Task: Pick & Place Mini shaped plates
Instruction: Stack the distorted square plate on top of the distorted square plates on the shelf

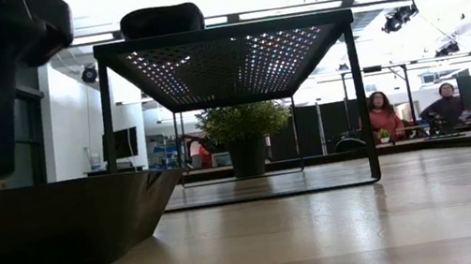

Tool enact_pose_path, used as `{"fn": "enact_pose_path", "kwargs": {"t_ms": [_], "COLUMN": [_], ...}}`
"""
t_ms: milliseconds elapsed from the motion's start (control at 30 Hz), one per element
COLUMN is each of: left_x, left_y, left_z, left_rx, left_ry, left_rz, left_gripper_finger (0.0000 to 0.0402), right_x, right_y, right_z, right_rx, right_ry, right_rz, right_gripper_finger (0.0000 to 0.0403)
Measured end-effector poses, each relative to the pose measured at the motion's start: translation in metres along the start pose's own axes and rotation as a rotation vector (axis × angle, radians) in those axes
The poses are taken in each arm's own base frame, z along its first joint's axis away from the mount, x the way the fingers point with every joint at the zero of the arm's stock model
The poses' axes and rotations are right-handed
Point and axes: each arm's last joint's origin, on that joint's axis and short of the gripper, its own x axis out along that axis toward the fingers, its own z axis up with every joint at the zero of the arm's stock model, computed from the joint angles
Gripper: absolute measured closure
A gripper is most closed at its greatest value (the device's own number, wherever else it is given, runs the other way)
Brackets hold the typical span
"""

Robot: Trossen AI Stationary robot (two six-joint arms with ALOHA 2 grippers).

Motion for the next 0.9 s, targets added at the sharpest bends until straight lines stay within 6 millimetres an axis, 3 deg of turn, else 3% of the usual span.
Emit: {"fn": "enact_pose_path", "kwargs": {"t_ms": [300, 900], "left_x": [0.005, 0.016], "left_y": [0.0, 0.0], "left_z": [0.009, 0.006], "left_rx": [-0.016, -0.009], "left_ry": [-0.014, -0.016], "left_rz": [0.035, 0.043], "left_gripper_finger": [0.0295, 0.03], "right_x": [0.0, 0.0], "right_y": [0.0, 0.0], "right_z": [0.0, 0.0], "right_rx": [0.008, 0.01], "right_ry": [-0.004, 0.001], "right_rz": [0.002, -0.001], "right_gripper_finger": [0.0341, 0.0341]}}
